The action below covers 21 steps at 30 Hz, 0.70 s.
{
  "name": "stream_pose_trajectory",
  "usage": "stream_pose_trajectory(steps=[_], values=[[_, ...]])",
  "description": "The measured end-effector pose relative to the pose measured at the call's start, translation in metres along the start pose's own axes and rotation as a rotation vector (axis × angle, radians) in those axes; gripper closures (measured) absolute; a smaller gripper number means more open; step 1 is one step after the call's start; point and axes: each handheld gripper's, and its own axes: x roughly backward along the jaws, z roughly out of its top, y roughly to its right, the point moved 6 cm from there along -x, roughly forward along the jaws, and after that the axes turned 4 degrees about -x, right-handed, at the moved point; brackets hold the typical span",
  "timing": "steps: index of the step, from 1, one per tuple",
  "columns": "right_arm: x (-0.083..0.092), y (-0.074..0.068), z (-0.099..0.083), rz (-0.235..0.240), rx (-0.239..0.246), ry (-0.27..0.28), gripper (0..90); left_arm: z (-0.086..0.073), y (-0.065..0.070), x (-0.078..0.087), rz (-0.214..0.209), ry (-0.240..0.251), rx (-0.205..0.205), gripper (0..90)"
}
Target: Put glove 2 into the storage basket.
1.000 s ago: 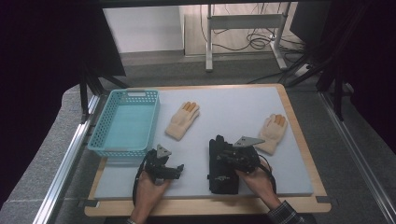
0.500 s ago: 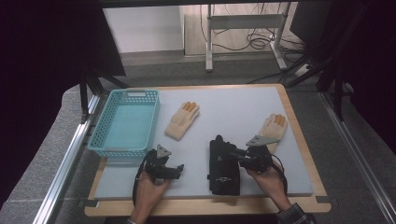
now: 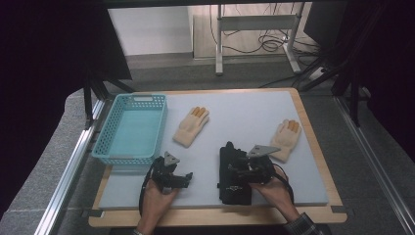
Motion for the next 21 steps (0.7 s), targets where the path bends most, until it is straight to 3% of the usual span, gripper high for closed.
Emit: stream_pose_trajectory(steps=[3,5,9,10,17,21], values=[[-0.021,0.01,0.009,-0.076,0.042,-0.004,42.7,0.0,0.0,0.0,0.001,0.003,0.003,7.2],[-0.03,0.016,0.013,-0.087,0.034,-0.02,45.2,0.0,0.0,0.0,0.0,0.004,0.005,7.2],[-0.044,0.02,0.011,-0.086,0.006,-0.082,66.0,0.0,0.0,0.0,0.0,0.003,0.003,7.3],[-0.043,0.019,0.011,-0.089,-0.012,-0.068,82.5,0.0,0.0,0.0,0.0,0.0,0.0,7.2],[-0.03,0.016,0.025,-0.108,-0.035,0.014,84.6,0.0,0.0,0.0,0.0,0.004,0.003,7.2],[-0.033,0.025,0.032,-0.136,-0.073,0.032,84.1,0.0,0.0,0.0,0.0,0.003,0.004,7.3]])
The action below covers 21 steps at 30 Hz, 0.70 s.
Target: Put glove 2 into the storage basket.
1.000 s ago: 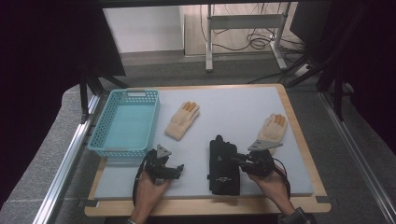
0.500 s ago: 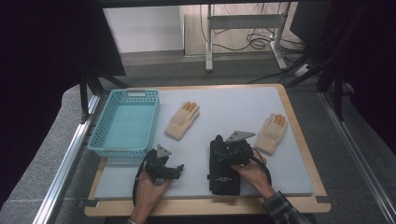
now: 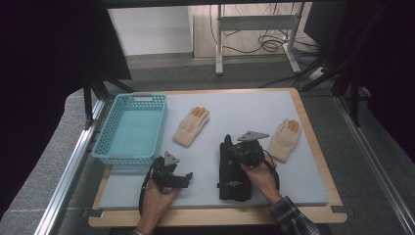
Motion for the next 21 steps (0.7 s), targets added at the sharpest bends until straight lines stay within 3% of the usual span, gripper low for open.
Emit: stream_pose_trajectory(steps=[2,3,4,6,8,9,13,17,18,21], values=[[-0.007,0.006,-0.003,-0.007,-0.026,-0.008,82.3,0.0,0.0,0.0,0.0,0.001,0.001,7.3],[-0.008,0.01,-0.006,-0.005,-0.042,-0.01,71.5,0.0,0.0,0.0,0.0,0.001,0.001,7.3],[-0.008,0.01,-0.006,-0.005,-0.042,-0.01,71.5,0.0,0.0,0.0,0.0,-0.002,-0.003,7.3],[-0.002,0.013,-0.006,0.006,-0.057,0.005,63.7,0.0,0.0,0.0,0.0,0.001,0.001,7.2],[0.008,0.016,-0.006,0.011,-0.059,0.016,61.5,0.0,0.0,0.0,0.0,-0.002,-0.002,7.3],[0.021,0.019,-0.008,0.007,-0.048,0.012,61.4,0.0,0.0,0.0,0.0,-0.002,-0.002,7.2],[0.04,0.024,-0.018,0.0,-0.033,-0.007,67.3,0.0,0.0,0.0,0.0,-0.003,-0.003,7.3],[0.06,0.028,-0.041,-0.015,-0.019,-0.048,73.3,0.0,0.0,0.0,0.0,0.0,0.0,7.3],[0.066,0.028,-0.054,-0.006,-0.021,-0.071,74.2,0.0,0.0,0.0,0.0,0.001,0.001,7.2],[0.068,0.026,-0.069,0.009,-0.017,-0.099,74.2,0.0,0.0,0.0,0.001,0.001,0.001,7.3]])
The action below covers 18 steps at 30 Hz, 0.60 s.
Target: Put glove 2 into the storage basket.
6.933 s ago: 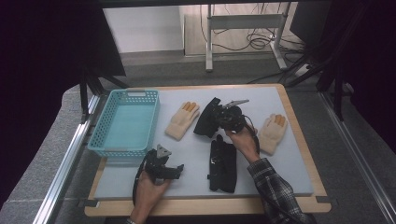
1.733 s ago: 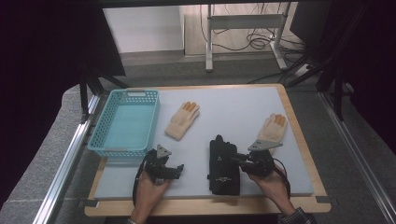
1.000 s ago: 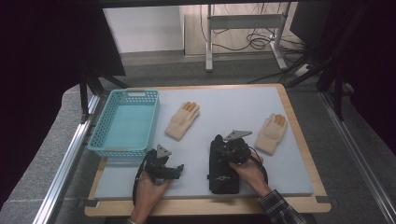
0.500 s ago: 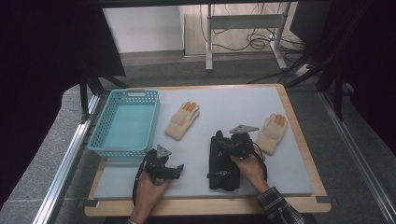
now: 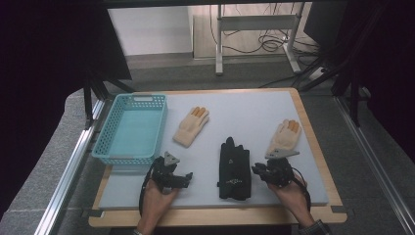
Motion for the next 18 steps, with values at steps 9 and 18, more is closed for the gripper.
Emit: stream_pose_trajectory(steps=[9,18], values=[[-0.01,-0.025,-0.02,0.08,0.036,-0.033,73.6,0.0,0.0,0.0,-0.006,0.004,0.008,7.1],[-0.026,-0.044,-0.013,0.138,0.078,-0.007,71.4,-0.007,-0.005,0.007,-0.017,-0.009,-0.017,6.0]])
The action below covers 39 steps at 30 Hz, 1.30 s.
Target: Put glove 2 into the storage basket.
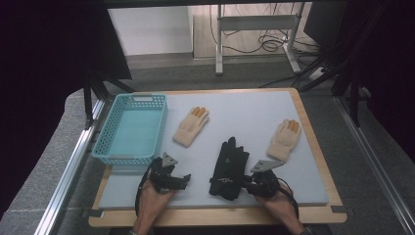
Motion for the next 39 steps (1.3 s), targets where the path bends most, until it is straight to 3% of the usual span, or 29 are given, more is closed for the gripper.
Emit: stream_pose_trajectory(steps=[9,23,29,39], values=[[-0.025,-0.014,0.017,0.007,0.048,0.02,66.8,-0.011,-0.01,0.008,0.006,-0.012,-0.008,1.9],[-0.048,-0.017,0.036,-0.022,0.079,0.027,64.4,-0.012,-0.011,0.008,-0.004,-0.006,-0.003,2.0],[-0.039,-0.013,0.032,-0.03,0.083,0.025,57.8,-0.012,-0.011,0.008,-0.008,-0.004,0.001,1.5],[0.003,0.032,0.019,-0.112,0.025,0.057,36.8,-0.012,-0.011,0.007,-0.009,-0.005,0.0,1.5]])
